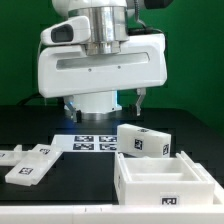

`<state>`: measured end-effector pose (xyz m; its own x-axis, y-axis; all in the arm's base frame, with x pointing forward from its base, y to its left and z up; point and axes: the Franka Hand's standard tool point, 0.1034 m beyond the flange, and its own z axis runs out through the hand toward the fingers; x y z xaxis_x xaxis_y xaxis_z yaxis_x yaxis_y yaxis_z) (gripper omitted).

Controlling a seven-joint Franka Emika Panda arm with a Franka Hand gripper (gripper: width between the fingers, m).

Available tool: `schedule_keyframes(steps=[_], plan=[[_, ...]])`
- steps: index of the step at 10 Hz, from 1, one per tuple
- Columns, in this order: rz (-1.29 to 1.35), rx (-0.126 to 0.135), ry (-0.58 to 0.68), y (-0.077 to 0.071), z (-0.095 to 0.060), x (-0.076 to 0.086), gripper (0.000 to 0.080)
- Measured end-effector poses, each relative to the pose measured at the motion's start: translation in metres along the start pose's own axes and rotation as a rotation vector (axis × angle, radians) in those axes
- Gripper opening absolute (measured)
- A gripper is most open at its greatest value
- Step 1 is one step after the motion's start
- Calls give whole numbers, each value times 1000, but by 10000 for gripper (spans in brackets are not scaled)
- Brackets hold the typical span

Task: Assemble cabinet

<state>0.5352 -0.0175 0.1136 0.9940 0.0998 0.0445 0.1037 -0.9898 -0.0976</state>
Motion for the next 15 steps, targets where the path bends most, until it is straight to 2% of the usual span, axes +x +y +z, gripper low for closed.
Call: schedule_keyframes(steps=[1,3,4,5,7,10,14,15], plan=[[30,-8,-2,20,-2,-8,796],[-136,-11,3,75,11,-31,796],[-236,-8,12,81,14,-29,796],[-187,-5,14,76,13,-27,796],[-186,-5,11,78,15,-29,796],[-456,-2,-12,95,25,-41,796],[-472,0,-17,96,27,-43,796],[-506,3,-25,101,32,-47,796]])
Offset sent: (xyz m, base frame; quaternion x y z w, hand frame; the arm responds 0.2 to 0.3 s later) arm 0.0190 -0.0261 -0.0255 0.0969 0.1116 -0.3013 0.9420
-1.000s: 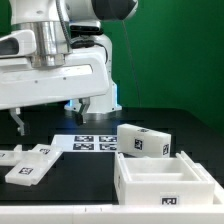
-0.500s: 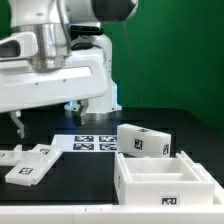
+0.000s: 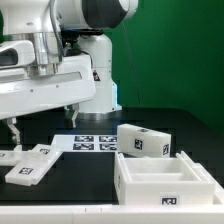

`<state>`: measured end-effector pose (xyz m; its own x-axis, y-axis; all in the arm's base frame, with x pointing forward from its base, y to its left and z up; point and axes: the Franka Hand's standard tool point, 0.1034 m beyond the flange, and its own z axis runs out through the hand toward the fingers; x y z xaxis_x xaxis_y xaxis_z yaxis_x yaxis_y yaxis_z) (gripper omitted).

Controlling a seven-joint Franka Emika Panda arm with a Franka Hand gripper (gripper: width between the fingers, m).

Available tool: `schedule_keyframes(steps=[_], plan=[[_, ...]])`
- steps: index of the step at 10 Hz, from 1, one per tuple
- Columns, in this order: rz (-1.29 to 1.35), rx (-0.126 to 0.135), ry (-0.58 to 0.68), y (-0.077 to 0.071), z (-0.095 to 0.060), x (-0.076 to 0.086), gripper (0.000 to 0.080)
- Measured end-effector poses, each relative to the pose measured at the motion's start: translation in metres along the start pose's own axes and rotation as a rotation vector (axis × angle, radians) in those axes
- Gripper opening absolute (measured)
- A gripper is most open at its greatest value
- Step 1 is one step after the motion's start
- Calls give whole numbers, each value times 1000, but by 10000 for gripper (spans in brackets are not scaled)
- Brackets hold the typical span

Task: Assemble cabinet

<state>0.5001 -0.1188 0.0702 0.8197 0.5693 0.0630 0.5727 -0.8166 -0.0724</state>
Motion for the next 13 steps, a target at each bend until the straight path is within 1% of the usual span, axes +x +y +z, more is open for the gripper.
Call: schedule_keyframes(steps=[1,3,4,5,8,10,11,12,13], plan=[[-13,12,-18,4,12,-12,796],[-15,7,-46,6,41,-31,796],[-9,12,-52,9,45,-34,796],[15,10,-54,12,47,-35,796],[25,11,-56,11,48,-35,774],[26,11,-57,11,48,-35,418],[26,11,-57,11,48,-35,418],[26,11,-57,11,48,-35,281],[26,11,-57,11,48,-35,101]])
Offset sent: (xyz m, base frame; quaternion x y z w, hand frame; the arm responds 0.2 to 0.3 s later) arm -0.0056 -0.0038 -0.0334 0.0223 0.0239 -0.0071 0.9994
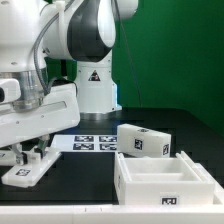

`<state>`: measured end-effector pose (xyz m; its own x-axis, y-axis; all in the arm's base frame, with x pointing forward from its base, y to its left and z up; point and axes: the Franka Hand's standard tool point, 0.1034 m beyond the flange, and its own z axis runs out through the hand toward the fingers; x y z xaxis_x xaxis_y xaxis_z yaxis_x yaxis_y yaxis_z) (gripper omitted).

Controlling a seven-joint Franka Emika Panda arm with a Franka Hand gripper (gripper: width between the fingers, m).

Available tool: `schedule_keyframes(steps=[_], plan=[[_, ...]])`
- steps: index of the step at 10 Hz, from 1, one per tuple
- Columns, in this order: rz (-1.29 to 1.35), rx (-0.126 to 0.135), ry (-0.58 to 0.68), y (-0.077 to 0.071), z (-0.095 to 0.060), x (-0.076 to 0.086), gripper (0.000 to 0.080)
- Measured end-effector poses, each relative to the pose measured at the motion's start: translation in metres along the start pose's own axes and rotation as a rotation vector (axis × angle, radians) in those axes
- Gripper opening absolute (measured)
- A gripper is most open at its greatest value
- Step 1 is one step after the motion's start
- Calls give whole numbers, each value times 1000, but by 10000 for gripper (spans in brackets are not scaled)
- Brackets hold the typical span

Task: Assemble cabinet

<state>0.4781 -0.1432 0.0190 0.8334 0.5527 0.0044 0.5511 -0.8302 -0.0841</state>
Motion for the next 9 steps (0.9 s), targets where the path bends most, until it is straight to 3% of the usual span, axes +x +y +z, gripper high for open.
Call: schedule_keyframes(steps=[2,6,9], plan=[[15,-1,2,0,0,2,63],[272,-16,24,8,3,27,63],[312,-20,27,11,3,28,64]])
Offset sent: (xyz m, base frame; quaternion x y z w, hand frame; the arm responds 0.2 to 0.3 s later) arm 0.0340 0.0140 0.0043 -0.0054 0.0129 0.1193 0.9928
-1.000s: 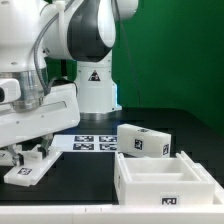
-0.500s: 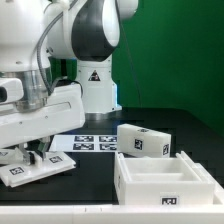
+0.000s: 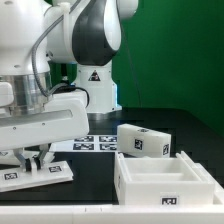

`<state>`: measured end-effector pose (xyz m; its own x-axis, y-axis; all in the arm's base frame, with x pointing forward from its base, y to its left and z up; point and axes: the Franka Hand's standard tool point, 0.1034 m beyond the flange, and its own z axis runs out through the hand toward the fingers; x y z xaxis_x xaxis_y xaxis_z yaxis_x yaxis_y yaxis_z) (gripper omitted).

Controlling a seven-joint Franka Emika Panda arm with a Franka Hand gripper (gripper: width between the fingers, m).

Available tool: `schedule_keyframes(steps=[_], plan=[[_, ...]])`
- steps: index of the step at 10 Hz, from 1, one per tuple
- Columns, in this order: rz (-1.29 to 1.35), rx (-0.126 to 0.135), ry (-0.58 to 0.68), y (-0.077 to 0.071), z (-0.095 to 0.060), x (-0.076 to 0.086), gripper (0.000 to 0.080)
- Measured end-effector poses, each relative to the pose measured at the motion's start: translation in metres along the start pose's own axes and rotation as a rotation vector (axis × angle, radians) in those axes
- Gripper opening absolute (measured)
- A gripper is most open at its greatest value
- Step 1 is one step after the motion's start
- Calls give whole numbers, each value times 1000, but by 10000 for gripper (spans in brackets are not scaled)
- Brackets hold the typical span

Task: Assemble cabinet

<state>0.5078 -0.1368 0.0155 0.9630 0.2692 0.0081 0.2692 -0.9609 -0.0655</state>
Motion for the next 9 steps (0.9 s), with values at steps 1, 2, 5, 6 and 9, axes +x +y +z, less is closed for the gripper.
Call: schedule_keyframes(steps=[1,2,5,6,9], plan=[[13,3,-1,-1,-2,0,64],[65,12,-5,-5,-10,-4,64],[163,22,-13,-10,-29,-30,423],[125,20,-10,-4,-29,-35,423],[159,23,-13,-3,-27,-36,728]])
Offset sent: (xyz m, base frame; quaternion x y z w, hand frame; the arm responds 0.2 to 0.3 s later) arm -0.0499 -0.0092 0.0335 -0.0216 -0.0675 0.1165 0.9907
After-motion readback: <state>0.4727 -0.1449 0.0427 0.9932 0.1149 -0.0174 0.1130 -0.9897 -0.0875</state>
